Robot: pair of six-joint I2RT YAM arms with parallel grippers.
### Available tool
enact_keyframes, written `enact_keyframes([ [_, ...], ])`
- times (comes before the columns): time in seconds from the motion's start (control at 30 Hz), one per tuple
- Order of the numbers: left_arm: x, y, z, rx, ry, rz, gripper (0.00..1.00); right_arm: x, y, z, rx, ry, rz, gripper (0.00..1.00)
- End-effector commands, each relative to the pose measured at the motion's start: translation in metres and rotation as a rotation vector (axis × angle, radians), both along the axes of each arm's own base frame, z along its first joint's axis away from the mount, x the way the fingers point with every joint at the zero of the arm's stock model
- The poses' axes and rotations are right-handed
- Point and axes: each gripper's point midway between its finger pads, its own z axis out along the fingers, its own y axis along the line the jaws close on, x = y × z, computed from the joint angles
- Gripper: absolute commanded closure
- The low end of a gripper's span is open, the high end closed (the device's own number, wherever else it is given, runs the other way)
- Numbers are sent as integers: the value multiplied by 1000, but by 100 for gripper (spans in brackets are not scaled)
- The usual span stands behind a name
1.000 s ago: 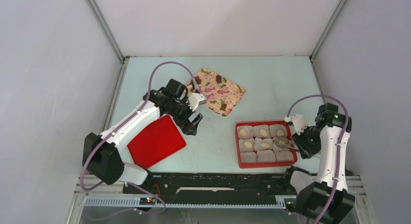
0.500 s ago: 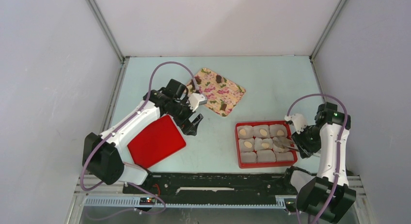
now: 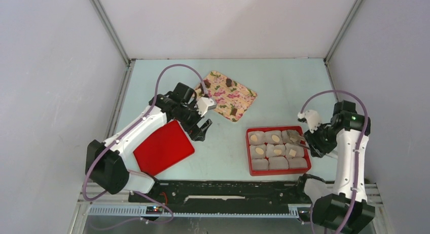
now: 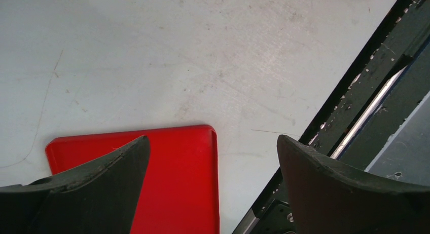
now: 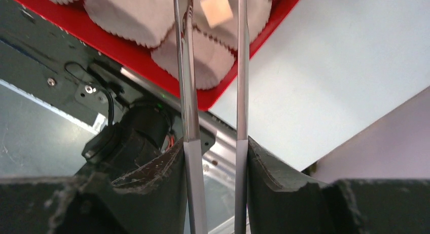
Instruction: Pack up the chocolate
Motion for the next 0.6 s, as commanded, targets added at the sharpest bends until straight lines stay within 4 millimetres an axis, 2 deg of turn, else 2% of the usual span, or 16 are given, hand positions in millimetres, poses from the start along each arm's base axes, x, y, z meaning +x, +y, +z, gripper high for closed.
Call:
enact_keyframes([
  [0.0, 10, 5, 25, 2, -127, -8, 2, 29, 30, 23, 83, -135, 22, 58],
  [0.13, 11, 11, 29, 15, -159, 12, 2, 55, 51, 25, 69, -179, 80, 58],
  [0.2, 13, 16, 29, 23, -181, 29, 2, 72, 69, 32, 84, -208, 127, 58],
  [0.37, 24, 39, 26, 30, -239, 116, 2, 130, 115, 44, 153, -277, 111, 57],
  [0.5, 31, 58, 38, -24, -264, 229, 2, 168, 150, 34, 194, -223, 81, 57],
  [0.57, 30, 65, 43, -44, -267, 261, 2, 177, 164, 21, 203, -159, 77, 58],
])
